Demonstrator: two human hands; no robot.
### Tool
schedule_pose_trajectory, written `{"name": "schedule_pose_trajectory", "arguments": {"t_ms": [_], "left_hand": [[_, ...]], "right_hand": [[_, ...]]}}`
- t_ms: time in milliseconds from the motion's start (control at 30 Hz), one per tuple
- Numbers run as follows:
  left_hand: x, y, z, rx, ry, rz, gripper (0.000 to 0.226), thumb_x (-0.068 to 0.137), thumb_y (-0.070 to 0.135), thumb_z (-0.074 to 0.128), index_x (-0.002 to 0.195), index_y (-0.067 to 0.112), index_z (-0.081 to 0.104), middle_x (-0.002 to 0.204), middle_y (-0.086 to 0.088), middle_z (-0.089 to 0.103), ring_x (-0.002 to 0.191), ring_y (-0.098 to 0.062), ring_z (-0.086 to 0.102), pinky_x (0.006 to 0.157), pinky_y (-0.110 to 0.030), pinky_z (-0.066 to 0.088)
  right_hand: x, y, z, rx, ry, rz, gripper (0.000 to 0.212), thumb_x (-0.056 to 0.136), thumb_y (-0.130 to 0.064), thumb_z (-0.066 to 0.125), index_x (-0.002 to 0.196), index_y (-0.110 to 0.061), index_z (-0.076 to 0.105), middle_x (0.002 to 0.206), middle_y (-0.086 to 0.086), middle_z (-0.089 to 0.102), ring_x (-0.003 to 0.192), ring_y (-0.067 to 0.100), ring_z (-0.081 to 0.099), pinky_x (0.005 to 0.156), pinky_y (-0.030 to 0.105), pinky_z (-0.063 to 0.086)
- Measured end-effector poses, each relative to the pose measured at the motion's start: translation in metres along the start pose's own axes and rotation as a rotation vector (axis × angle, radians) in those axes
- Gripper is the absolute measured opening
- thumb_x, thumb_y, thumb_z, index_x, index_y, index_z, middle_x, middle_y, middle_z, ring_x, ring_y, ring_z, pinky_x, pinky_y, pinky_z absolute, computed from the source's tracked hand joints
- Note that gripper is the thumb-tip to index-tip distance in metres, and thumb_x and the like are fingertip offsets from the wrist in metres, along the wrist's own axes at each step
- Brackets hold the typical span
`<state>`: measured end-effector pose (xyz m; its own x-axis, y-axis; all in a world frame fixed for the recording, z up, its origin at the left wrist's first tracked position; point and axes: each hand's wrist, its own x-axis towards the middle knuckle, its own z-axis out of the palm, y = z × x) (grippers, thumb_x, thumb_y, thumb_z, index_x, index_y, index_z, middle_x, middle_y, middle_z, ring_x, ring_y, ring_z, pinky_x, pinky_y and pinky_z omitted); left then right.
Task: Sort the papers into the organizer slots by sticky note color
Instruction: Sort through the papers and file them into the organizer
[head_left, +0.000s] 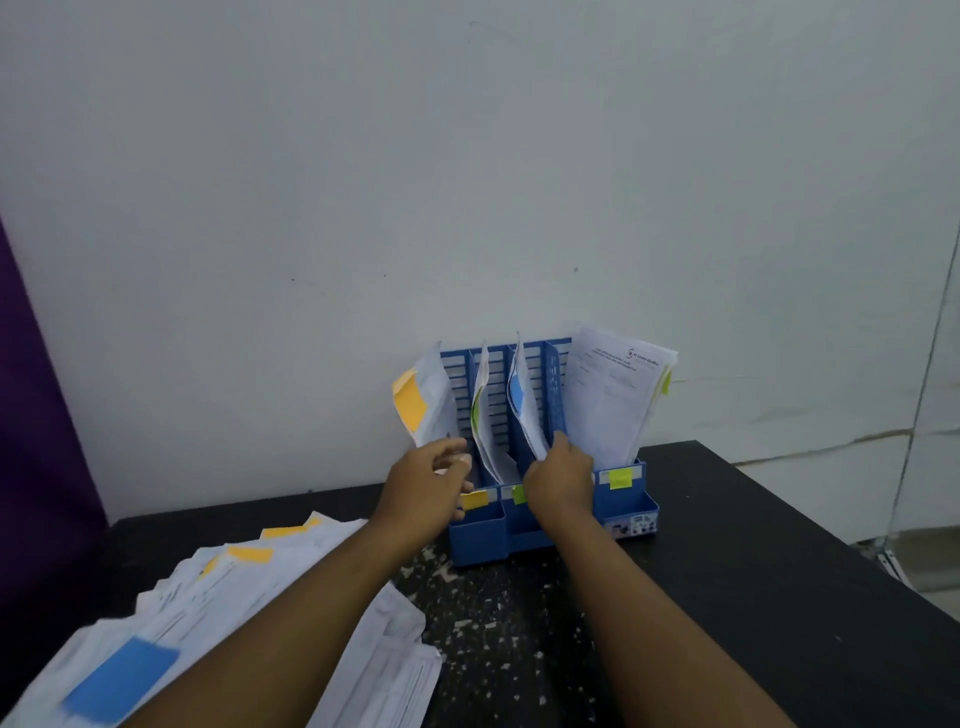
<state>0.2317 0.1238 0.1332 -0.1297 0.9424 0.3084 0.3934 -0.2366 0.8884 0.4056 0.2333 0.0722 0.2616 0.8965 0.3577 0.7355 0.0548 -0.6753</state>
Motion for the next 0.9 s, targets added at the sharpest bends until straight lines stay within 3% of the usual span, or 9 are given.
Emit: {"name": "schedule_pose_trajectory", "arguments": {"t_ms": [67, 133, 233, 300, 500, 667, 800, 900], "left_hand": [[-0.009, -0.015, -0.013, 0.078, 0.050, 0.026, 0.027, 0.105, 0.024, 0.063, 0.130, 0.024, 0.073, 0.112, 0.007, 0.076, 0.096, -0.011, 0.074, 0.079, -0.036, 0.067], [-0.023, -0.035, -0.027, 0.182, 0.096, 0.051, 0.024, 0.103, 0.024, 0.065, 0.123, 0.026, 0.077, 0.114, 0.010, 0.077, 0.103, -0.006, 0.071, 0.091, -0.028, 0.060], [-0.055, -0.066, -0.044, 0.264, 0.136, 0.028, 0.023, 0.102, 0.017, 0.064, 0.118, 0.027, 0.077, 0.114, 0.014, 0.076, 0.102, 0.002, 0.067, 0.084, -0.010, 0.049], [-0.083, -0.087, -0.057, 0.303, 0.172, -0.022, 0.023, 0.103, 0.015, 0.063, 0.116, 0.029, 0.077, 0.114, 0.015, 0.074, 0.101, 0.000, 0.065, 0.082, -0.006, 0.045], [-0.155, -0.144, -0.108, 0.416, 0.302, -0.157, 0.018, 0.102, 0.019, 0.067, 0.110, 0.035, 0.073, 0.120, 0.014, 0.070, 0.112, -0.010, 0.063, 0.102, -0.026, 0.050], [-0.194, -0.171, -0.167, 0.591, 0.457, -0.234, 0.022, 0.095, 0.016, 0.069, 0.109, 0.034, 0.074, 0.114, 0.009, 0.072, 0.115, -0.020, 0.060, 0.103, -0.047, 0.050], [-0.204, -0.191, -0.202, 0.527, 0.558, -0.293, 0.031, 0.093, 0.012, 0.073, 0.123, 0.018, 0.070, 0.124, -0.007, 0.065, 0.116, -0.031, 0.059, 0.100, -0.046, 0.050], [-0.201, -0.196, -0.213, 0.410, 0.646, -0.423, 0.045, 0.096, 0.020, 0.074, 0.137, 0.011, 0.059, 0.135, -0.016, 0.058, 0.120, -0.035, 0.061, 0.101, -0.049, 0.054]], "right_hand": [[-0.026, -0.007, 0.002, -0.051, 0.103, -0.018, 0.054, 0.092, -0.015, 0.061, 0.143, -0.014, 0.044, 0.136, 0.013, 0.051, 0.122, 0.033, 0.047, 0.097, 0.048, 0.050], [-0.056, -0.017, 0.005, -0.060, 0.146, -0.063, 0.047, 0.090, -0.017, 0.063, 0.134, -0.019, 0.048, 0.131, 0.009, 0.051, 0.119, 0.031, 0.048, 0.092, 0.046, 0.050], [-0.105, -0.034, 0.014, -0.046, 0.011, -0.177, 0.030, 0.091, -0.020, 0.061, 0.120, -0.028, 0.053, 0.122, 0.001, 0.052, 0.116, 0.026, 0.048, 0.089, 0.042, 0.048], [-0.141, -0.045, 0.023, -0.001, -0.094, -0.267, 0.025, 0.092, -0.020, 0.061, 0.115, -0.030, 0.059, 0.118, -0.002, 0.056, 0.115, 0.023, 0.049, 0.091, 0.040, 0.048], [-0.224, -0.068, 0.053, 0.083, -0.329, -0.438, 0.026, 0.096, -0.028, 0.066, 0.121, -0.036, 0.066, 0.127, -0.010, 0.059, 0.122, 0.013, 0.051, 0.105, 0.034, 0.048], [-0.266, -0.081, 0.072, 0.085, -0.490, -0.545, 0.039, 0.097, -0.044, 0.060, 0.135, -0.034, 0.064, 0.144, -0.009, 0.058, 0.135, 0.015, 0.048, 0.116, 0.038, 0.038], [-0.285, -0.077, 0.084, 0.015, -0.557, -0.567, 0.044, 0.100, -0.050, 0.052, 0.140, -0.035, 0.062, 0.156, -0.008, 0.050, 0.147, 0.012, 0.038, 0.125, 0.046, 0.024], [-0.287, -0.075, 0.086, 0.002, -0.545, -0.561, 0.042, 0.100, -0.049, 0.051, 0.137, -0.035, 0.064, 0.154, -0.011, 0.051, 0.146, 0.009, 0.039, 0.127, 0.048, 0.021]]}}
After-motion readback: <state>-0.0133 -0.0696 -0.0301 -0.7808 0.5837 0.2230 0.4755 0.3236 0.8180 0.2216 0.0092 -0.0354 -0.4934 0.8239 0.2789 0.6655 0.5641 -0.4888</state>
